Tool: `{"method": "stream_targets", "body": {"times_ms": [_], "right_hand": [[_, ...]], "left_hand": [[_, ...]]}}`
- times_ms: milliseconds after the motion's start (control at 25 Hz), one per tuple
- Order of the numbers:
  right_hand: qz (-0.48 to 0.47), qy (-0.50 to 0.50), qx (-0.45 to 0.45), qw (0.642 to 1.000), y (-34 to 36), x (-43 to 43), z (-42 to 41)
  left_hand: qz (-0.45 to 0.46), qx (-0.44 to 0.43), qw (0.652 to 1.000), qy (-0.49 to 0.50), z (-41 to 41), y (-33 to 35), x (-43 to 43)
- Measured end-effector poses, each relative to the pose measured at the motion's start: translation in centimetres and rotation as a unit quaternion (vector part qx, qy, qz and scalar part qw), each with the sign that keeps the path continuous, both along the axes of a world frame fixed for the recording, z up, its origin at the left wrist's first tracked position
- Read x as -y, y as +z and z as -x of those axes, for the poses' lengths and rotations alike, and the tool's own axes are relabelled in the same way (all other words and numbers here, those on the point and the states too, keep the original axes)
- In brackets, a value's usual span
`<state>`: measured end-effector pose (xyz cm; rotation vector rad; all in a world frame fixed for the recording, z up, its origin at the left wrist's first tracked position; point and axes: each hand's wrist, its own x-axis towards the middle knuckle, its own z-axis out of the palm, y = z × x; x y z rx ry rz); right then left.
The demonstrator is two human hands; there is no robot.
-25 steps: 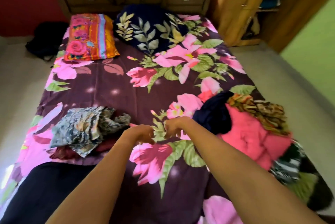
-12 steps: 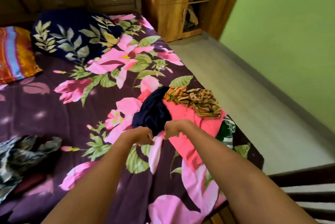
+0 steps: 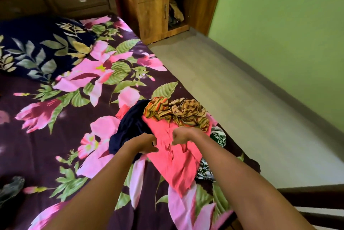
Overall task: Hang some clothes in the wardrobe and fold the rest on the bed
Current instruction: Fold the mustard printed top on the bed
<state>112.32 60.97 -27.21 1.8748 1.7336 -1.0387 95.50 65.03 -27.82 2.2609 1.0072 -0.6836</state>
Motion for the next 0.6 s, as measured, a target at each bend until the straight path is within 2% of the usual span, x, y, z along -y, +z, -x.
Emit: {"method": "stream_targets", "body": {"times_ms": [160,280,480,600], "right_hand": [[-0.019,-0.036,-0.012,0.999,-2.3,-2.5,-3.7],[-0.097,-0.070,-0.004,0.993,-4.5,-3.6,-6.3],[-0.246,-0.063,0.086,0.963,-7.9,-4.8,-8.6],[-0.271,-0.052,0.115,0.954,-9.7,-6.4,-9.0]], "left_hand": [[-0.004,0.004,1.000,-0.018,-4.3,-2.1,-3.4],[-0.007,0.029,0.999,-0.014,-7.1,-3.4,-5.4],[-0.032,0.073,0.997,0.001,-9.3,-6.0,-7.5],[-0.026,0.076,0.997,0.011,-9.0,-8.0,-8.7]]}}
